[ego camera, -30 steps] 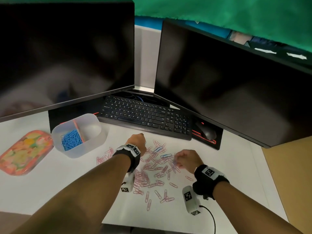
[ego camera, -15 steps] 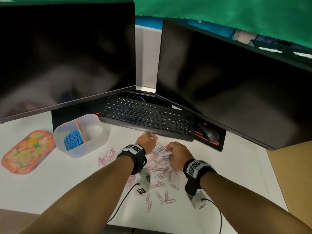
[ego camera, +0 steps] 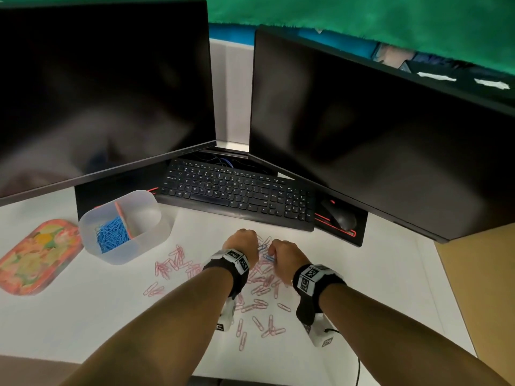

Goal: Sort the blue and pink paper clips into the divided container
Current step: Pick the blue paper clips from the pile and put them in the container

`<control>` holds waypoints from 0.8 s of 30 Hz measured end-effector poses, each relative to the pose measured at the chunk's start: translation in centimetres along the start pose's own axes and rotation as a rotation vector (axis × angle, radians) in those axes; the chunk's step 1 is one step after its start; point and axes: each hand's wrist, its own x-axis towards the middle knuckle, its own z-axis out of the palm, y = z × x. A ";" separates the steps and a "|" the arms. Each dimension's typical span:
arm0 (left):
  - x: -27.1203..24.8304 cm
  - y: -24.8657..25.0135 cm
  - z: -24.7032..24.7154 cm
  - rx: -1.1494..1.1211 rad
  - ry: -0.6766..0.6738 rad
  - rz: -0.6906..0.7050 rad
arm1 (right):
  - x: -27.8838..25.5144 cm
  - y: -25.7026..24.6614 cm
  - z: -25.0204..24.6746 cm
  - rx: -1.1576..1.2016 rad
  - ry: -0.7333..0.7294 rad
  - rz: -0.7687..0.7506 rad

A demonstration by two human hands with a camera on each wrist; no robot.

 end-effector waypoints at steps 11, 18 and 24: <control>-1.3 -1.2 -1.4 -0.307 0.056 -0.003 | -0.7 0.5 -0.9 0.247 0.002 0.084; -3.1 -2.9 -3.4 -0.724 -0.010 -0.012 | 0.0 0.1 -1.7 0.754 -0.010 0.236; -6.5 -7.5 -6.6 -1.480 -0.081 -0.216 | -0.1 -5.8 -2.7 1.080 -0.190 0.215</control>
